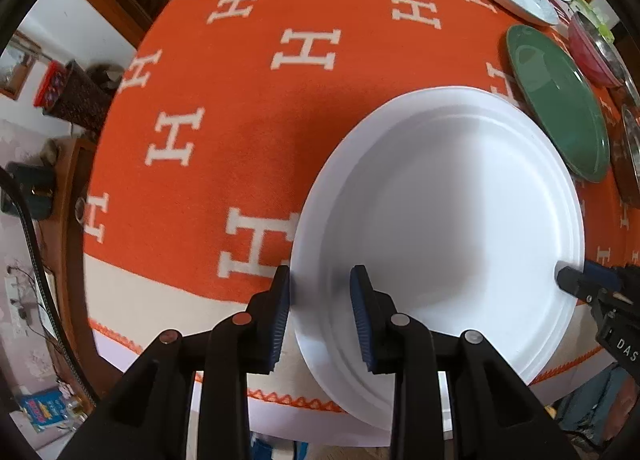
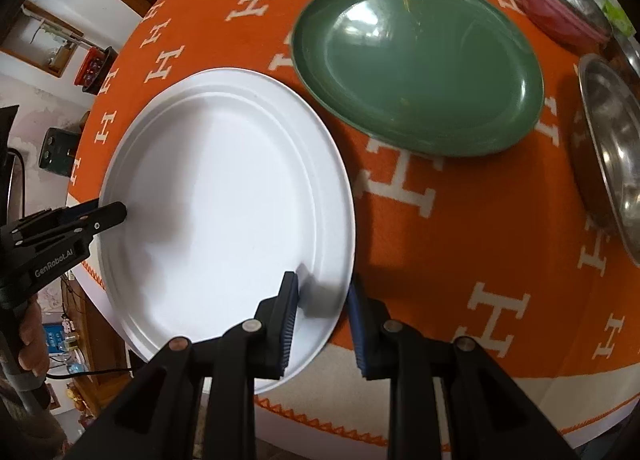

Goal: Organize plates and bowls

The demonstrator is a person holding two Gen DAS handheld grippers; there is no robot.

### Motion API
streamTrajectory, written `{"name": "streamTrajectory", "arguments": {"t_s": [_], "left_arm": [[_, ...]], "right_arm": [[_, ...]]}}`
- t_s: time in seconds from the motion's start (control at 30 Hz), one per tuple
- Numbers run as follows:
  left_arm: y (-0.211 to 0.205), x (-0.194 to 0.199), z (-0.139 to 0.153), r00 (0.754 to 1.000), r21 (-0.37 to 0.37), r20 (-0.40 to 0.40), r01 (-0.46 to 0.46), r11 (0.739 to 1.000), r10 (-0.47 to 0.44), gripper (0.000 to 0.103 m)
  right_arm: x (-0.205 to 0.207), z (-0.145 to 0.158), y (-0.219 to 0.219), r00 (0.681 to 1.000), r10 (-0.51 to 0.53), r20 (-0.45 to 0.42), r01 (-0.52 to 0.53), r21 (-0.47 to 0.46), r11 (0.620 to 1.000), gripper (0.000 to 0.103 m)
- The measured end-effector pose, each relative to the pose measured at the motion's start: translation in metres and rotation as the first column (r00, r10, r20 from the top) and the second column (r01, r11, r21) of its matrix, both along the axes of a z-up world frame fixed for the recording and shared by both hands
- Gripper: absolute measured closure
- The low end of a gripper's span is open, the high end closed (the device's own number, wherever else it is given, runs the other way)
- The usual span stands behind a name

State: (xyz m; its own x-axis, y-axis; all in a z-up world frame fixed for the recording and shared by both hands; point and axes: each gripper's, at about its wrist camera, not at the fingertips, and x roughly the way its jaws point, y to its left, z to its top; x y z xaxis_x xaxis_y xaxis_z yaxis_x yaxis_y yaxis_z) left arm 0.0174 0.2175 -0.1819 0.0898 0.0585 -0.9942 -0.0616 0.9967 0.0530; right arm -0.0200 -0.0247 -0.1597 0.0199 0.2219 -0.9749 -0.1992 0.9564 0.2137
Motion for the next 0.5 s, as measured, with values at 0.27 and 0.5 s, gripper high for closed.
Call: {"name": "streamTrajectory", "arguments": {"t_s": [0.27,0.5], "left_arm": [[-0.002,0.01,0.008,1.0,0.012,-0.006,-0.003,1.0,0.003,0.07],[0.007,0.01,-0.005,0.999,-0.03,-0.046,-0.022,0.999,0.021,0.063]], "right_arm": [[0.002,-0.002,-0.003,1.0,0.0,-0.025,0.0,0.031,1.0,0.078],[0.0,-0.005,0.0,0.999,0.036,-0.016,-0.036,0.002,0.999,0.075]]}}
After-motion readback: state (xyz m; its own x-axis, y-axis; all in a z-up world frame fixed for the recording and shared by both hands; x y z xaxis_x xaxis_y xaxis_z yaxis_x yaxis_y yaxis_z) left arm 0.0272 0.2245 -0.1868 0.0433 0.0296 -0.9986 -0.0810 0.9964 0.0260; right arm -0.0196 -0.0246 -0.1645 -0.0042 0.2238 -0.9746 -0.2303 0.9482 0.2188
